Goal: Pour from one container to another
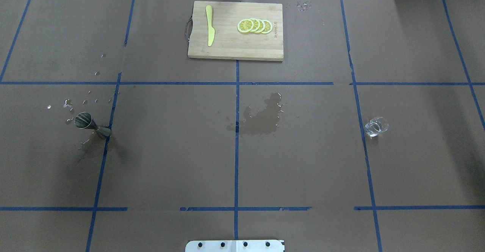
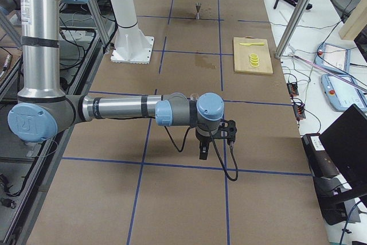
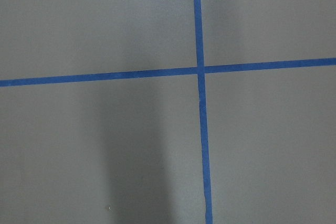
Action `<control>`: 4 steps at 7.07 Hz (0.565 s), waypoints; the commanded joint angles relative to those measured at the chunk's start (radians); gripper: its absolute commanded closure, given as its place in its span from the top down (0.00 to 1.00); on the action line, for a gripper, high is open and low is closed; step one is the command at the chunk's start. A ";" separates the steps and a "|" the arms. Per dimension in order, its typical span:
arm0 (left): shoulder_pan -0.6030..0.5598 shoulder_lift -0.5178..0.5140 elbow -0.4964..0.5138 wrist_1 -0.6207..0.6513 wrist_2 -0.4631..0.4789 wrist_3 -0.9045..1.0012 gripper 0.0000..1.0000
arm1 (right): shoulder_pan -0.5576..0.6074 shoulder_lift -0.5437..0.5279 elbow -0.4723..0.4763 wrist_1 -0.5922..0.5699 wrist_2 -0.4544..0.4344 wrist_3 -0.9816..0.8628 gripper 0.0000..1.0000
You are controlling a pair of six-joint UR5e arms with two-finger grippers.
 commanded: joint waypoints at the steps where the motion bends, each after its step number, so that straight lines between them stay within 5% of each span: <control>1: 0.003 -0.003 -0.013 -0.045 -0.099 0.007 1.00 | 0.000 0.000 0.003 0.000 0.003 0.001 1.00; 3: 0.011 -0.006 -0.018 -0.092 -0.251 0.007 1.00 | 0.000 0.005 0.005 0.000 0.003 0.001 1.00; 4: 0.011 -0.003 -0.039 -0.181 -0.255 -0.010 1.00 | 0.000 0.005 0.008 0.002 0.003 0.001 1.00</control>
